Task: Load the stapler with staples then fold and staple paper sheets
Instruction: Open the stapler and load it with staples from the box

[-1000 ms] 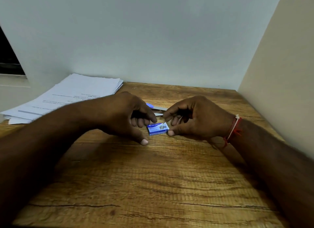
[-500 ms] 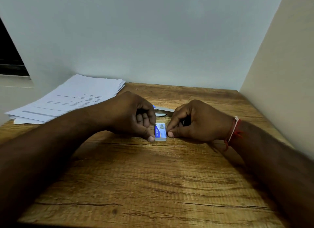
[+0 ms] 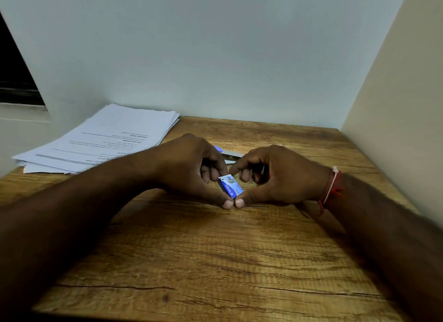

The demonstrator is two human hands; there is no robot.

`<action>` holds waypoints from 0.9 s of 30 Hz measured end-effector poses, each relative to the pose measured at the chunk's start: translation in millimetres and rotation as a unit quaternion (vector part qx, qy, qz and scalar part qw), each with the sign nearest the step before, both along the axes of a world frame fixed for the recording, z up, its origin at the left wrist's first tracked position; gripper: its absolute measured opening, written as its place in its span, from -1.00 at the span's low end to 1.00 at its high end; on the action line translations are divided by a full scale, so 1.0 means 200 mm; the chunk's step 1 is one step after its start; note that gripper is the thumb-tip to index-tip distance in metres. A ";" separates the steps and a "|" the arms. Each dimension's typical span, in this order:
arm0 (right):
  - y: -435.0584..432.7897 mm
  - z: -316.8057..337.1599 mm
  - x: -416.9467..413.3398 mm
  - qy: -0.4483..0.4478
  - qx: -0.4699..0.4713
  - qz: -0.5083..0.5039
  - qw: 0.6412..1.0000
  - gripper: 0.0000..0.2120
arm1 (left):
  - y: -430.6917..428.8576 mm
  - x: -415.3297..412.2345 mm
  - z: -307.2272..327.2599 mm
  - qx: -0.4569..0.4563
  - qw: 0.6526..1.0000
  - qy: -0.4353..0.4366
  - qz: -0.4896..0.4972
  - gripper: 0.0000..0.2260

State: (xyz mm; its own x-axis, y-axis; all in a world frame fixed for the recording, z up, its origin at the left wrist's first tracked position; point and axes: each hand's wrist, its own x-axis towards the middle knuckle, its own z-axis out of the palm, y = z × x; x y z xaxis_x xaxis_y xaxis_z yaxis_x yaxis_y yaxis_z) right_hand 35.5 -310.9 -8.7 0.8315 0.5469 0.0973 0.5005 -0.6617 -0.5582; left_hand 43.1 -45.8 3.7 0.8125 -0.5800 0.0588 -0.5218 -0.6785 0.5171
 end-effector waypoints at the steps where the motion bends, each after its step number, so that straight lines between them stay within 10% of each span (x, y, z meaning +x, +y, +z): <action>1: 0.00 0.00 0.00 -0.002 -0.003 0.000 1.000 -0.45 | -0.01 0.00 0.00 -0.008 1.000 0.001 0.002 -0.54; 20: -0.06 0.05 0.01 -0.015 0.051 0.019 0.998 -0.34 | -0.01 0.00 -0.02 -0.098 0.995 0.009 -0.007 -0.39; 27: -0.76 0.14 0.17 -0.061 -0.065 -0.293 0.952 -0.56 | 0.01 0.02 -0.03 -0.106 0.994 -0.033 0.012 -0.61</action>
